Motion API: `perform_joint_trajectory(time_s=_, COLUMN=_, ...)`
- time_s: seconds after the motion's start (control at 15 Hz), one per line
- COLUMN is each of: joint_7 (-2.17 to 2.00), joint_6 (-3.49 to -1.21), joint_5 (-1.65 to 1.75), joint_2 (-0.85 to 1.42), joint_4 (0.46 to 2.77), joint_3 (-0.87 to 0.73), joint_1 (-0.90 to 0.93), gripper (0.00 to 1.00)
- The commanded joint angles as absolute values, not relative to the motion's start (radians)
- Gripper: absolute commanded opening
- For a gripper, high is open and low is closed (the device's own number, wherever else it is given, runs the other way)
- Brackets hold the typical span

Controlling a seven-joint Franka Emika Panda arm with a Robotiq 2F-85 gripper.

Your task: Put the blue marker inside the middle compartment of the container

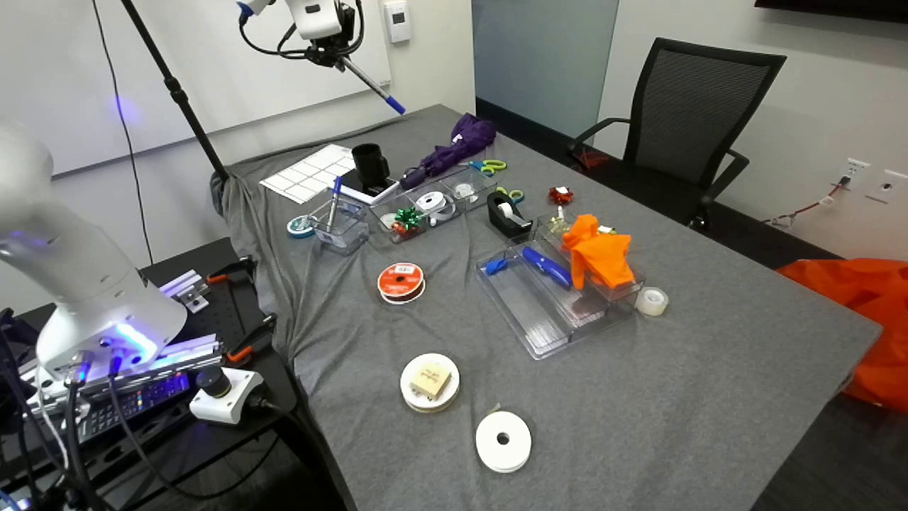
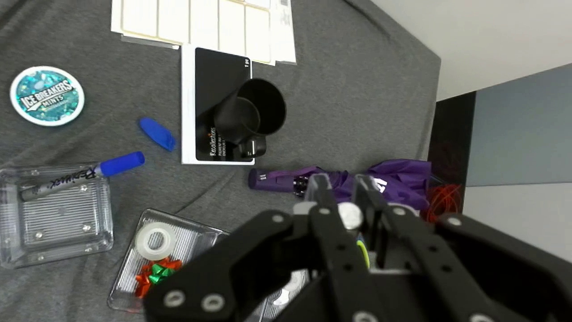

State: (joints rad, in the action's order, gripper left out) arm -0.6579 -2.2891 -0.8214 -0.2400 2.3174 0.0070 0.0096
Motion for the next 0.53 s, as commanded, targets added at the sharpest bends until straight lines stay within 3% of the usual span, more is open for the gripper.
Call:
perform_joint_trajectory(time_s=0.0, joint_7=-0.659, joint_6=-2.305, joint_5=-0.863, joint_2=-0.103, joint_4=2.204, joint_3=0.024, joint_1=0.015, gripper=0.04)
perform_joint_trajectory(time_s=0.47, joint_7=-0.738, joint_6=-2.319, joint_5=-0.843, joint_2=0.095, joint_4=2.012, joint_3=0.016, joint_1=0.016, gripper=0.04)
